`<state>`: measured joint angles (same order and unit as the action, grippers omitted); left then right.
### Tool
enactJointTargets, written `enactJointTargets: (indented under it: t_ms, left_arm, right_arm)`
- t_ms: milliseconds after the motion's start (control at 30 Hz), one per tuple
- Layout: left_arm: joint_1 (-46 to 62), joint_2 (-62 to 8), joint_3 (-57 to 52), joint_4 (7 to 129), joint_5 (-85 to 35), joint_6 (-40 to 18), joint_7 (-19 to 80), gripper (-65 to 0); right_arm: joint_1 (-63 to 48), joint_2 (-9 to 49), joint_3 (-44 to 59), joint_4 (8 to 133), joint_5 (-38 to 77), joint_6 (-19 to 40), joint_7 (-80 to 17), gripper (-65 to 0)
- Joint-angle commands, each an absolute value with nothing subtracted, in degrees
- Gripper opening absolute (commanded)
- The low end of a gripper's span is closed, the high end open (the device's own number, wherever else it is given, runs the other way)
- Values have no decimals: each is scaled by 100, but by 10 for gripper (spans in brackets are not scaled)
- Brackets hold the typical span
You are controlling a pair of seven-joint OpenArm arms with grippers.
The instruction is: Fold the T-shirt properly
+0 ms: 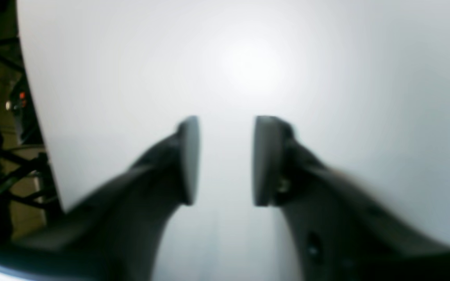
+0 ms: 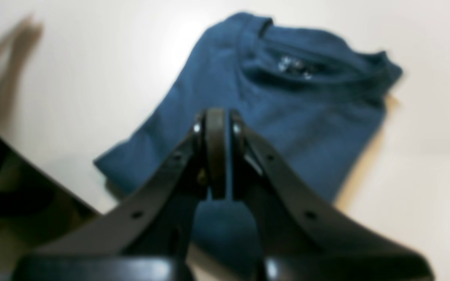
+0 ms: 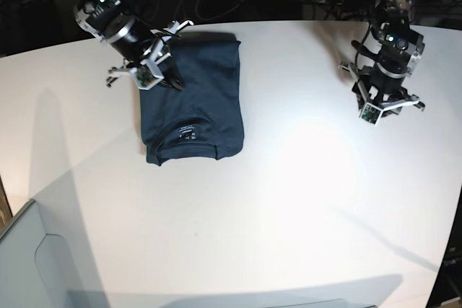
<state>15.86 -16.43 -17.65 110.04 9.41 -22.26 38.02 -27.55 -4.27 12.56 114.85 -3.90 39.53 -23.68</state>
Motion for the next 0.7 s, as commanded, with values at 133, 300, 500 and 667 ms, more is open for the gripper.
enactJointTargets:
  t_ms: [133,300,500,667]
  left_arm:
    - [2316,-1244,-2457,11653,980,-2176,3732,-650]
    - [3196,-848,-3046,11697,980,-2202,3723,-650]
    - [4400,-673,-3407,11644,-57,-2202,3670,-650]
    - [4927,-673,-3424,10844,-1200,-2193,3459,-650]
  right_arm:
    - [-3635,-400,1815,11776,-303,4000,-2273,-650]
    - [-4585,-391,2158,11758,-303,4000,-2273,-650]
    - [-5305,-119,2211,11547,-303,4000,-2273,-650]
    - [-5218,-92,2185,10457,-303,4000,-2246,-650]
